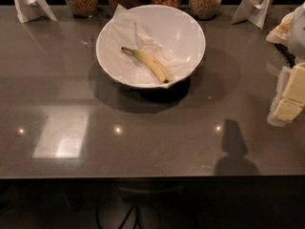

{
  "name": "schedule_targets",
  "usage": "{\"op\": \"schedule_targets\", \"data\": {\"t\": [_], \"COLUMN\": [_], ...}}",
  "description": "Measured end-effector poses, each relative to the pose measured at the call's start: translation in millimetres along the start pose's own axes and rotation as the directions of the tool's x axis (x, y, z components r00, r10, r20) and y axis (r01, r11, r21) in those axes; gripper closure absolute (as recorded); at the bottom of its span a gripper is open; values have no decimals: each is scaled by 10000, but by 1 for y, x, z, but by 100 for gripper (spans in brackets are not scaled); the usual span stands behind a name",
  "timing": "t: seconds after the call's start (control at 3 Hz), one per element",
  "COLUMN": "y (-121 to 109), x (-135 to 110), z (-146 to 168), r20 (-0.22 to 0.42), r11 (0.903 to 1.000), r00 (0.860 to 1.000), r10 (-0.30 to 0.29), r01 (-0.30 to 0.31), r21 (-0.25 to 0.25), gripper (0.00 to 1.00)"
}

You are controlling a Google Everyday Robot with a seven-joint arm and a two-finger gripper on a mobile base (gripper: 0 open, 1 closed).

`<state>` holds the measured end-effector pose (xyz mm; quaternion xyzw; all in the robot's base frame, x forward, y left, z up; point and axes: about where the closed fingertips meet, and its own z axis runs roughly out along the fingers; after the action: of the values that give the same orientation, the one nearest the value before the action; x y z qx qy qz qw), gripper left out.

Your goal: Pick banana from white bowl

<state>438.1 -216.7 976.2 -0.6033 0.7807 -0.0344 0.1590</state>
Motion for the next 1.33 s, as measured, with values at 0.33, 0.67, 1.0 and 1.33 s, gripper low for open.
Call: {"op": "schedule_targets", "data": {"t": [0.33,0.67,1.0,1.33], "y": [0,-3,-17,-42], "x": [0,-5,-27,-69], "z": [0,0,6,14], "r20": [6,454,1735,3132], "r11": [10000,9998,9978,9924], "r00": [10000,9989,9833,9461], "r10": [2,141,542,822], "r01": [-2,-145,-600,-1066], "r21": [1,96,284,617], "gripper": [0,0,0,0]}}
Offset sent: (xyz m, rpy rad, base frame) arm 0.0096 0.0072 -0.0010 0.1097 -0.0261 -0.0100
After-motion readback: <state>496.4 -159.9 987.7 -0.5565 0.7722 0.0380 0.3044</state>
